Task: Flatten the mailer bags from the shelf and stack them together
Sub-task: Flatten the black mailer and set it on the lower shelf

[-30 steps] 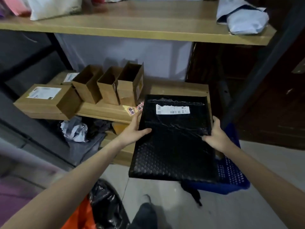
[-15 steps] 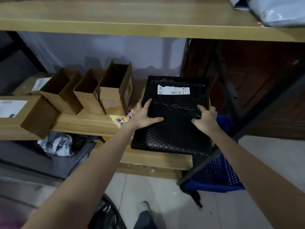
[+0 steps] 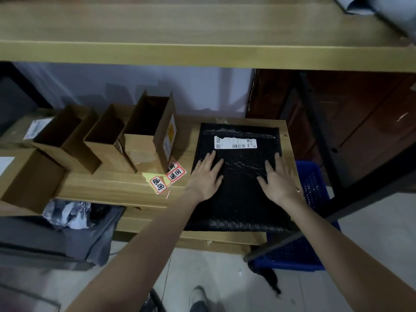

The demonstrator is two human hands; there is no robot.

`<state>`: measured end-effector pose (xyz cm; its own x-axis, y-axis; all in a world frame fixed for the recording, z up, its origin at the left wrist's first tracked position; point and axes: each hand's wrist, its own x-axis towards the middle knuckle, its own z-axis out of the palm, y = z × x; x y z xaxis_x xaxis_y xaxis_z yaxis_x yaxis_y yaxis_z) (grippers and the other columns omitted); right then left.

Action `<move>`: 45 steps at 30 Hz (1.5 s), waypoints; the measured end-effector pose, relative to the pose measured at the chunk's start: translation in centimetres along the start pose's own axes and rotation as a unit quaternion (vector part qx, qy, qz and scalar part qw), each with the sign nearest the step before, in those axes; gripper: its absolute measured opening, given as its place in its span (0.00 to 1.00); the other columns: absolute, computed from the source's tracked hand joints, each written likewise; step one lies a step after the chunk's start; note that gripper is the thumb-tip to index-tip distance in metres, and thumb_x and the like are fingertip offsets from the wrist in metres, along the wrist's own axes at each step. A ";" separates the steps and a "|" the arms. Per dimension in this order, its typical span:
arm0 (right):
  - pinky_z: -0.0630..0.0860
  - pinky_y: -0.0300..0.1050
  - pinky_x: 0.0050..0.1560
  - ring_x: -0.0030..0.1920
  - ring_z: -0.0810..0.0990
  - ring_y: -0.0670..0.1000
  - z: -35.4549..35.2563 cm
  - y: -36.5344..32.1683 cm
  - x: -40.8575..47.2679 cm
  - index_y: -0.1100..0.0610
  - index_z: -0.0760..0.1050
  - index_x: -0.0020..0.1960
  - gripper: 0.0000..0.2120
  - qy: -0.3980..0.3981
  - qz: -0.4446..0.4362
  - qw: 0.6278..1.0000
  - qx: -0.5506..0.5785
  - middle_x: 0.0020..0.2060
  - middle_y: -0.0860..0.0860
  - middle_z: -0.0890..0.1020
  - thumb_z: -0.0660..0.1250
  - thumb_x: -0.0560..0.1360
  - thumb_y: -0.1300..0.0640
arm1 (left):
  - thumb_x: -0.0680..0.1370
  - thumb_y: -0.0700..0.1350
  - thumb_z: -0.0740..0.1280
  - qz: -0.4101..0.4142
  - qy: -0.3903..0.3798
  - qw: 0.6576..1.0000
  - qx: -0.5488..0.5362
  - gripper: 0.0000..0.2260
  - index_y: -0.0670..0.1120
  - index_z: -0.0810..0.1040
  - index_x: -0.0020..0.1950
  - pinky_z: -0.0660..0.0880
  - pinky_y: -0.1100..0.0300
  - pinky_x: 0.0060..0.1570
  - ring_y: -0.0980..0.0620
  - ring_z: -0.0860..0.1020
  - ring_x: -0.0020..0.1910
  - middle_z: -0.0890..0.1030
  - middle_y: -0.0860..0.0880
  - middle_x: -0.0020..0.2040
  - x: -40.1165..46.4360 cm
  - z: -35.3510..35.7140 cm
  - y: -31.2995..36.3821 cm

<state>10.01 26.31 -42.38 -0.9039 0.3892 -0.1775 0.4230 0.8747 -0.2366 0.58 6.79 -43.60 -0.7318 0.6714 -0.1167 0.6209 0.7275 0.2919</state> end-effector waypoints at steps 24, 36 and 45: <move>0.59 0.56 0.71 0.73 0.56 0.57 -0.5 -3.8 0.4 0.56 0.62 0.71 0.25 0.019 -0.094 0.995 -0.043 0.74 0.59 0.57 0.55 0.79 0.45 | 0.74 0.69 0.57 0.090 -0.094 0.990 -0.061 0.38 0.54 0.47 0.78 0.36 0.51 0.75 0.58 0.38 0.76 0.39 0.55 0.78 -4.3 -1.4 1.3; 0.42 0.59 0.75 0.76 0.38 0.54 -1.4 -1.6 -7.6 0.44 0.33 0.75 0.36 -0.172 -0.184 0.963 -0.089 0.77 0.52 0.39 0.56 0.79 0.55 | 0.77 0.37 0.64 0.133 0.004 0.982 0.134 0.31 0.50 0.56 0.77 0.55 0.53 0.73 0.50 0.57 0.76 0.58 0.49 0.77 -8.7 -1.3 1.5; 0.35 0.56 0.75 0.76 0.34 0.51 0.9 -0.5 -7.0 0.42 0.35 0.75 0.32 -0.132 -0.163 0.975 -0.078 0.76 0.49 0.36 0.51 0.80 0.57 | 0.80 0.59 0.42 0.003 -0.010 0.996 0.083 0.26 0.56 0.38 0.76 0.40 0.48 0.75 0.49 0.36 0.76 0.36 0.49 0.77 -9.3 3.4 2.0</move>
<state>16.19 22.90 -41.93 -0.9320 0.0138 -0.3621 0.0830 0.9808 -0.1762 9.57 2.50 -45.12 -0.7232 0.6773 -0.1350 0.6644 0.7357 0.1317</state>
